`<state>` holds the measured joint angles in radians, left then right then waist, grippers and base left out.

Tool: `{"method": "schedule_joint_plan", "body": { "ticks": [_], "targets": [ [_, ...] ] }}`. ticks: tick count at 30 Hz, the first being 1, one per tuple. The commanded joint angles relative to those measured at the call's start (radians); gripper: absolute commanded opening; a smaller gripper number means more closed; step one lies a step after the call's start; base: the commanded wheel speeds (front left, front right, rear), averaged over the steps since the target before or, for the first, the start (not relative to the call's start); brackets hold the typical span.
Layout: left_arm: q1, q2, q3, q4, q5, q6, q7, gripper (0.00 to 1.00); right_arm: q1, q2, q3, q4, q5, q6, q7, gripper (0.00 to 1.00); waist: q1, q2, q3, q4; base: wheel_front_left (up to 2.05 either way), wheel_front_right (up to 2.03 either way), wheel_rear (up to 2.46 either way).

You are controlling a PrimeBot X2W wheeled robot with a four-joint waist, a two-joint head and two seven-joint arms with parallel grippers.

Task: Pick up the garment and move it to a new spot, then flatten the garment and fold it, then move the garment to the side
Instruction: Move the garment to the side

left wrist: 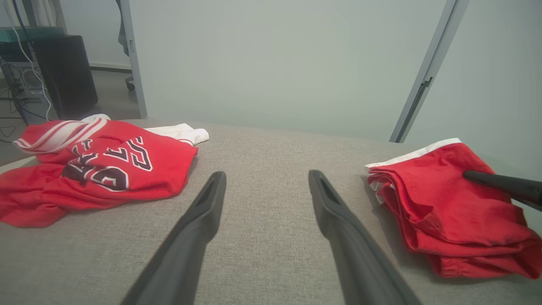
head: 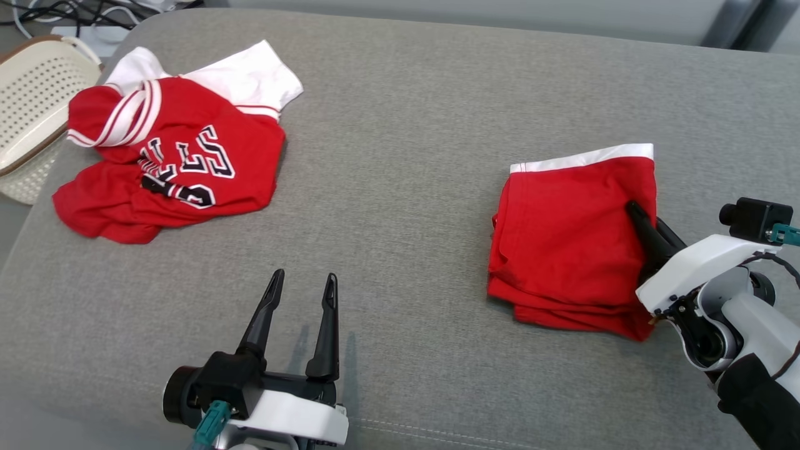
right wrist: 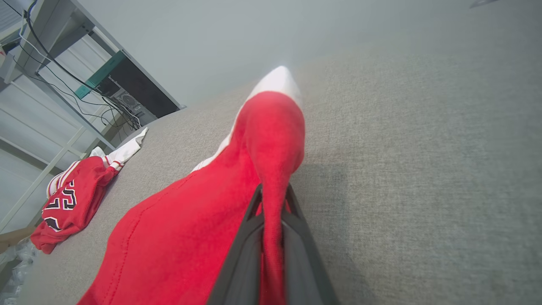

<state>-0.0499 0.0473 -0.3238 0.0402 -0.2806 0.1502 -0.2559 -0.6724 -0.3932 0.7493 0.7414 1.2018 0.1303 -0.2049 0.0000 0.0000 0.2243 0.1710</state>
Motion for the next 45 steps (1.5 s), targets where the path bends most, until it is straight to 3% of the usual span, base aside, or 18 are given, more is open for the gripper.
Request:
{"method": "schedule_joint_plan", "body": {
  "ticks": [1, 10, 29, 37, 45],
  "targets": [
    [-0.044, 0.003, 0.033, -0.022, 0.018, -0.005, -0.006, 1.0, -0.009, -0.017, 0.019, -0.02, -0.012, 0.0, -0.027, 0.0, 0.0, 0.0, -0.005, -0.024, 0.0, 0.0, 0.0],
    [-0.066, 0.003, 0.053, -0.006, 0.052, -0.035, -0.006, 1.0, -0.016, -0.015, 0.039, -0.007, -0.031, 0.0, -0.056, 0.0, 0.0, 0.0, -0.013, -0.171, 0.0, 0.0, 0.0],
    [-0.134, 0.003, 0.061, 0.03, 0.103, -0.087, -0.006, 1.0, 0.085, 0.043, -0.187, -0.08, -0.175, 0.0, -0.057, 0.0, 0.0, 0.0, 0.013, -0.453, 0.0, 0.0, 0.0],
    [-0.162, 0.003, 0.055, 0.042, 0.12, -0.112, -0.006, 1.0, 0.131, 0.064, -0.24, -0.091, -0.204, 0.0, -0.057, 0.0, 0.0, 0.0, 0.023, -0.526, 0.0, 0.0, 0.0],
    [-0.166, 0.003, 0.052, 0.044, 0.124, -0.12, -0.006, 1.0, 0.146, 0.07, -0.323, -0.101, -0.209, 0.0, -0.057, 0.0, 0.0, 0.0, 0.037, -0.552, 0.0, 0.0, 0.0]
  ]
}}
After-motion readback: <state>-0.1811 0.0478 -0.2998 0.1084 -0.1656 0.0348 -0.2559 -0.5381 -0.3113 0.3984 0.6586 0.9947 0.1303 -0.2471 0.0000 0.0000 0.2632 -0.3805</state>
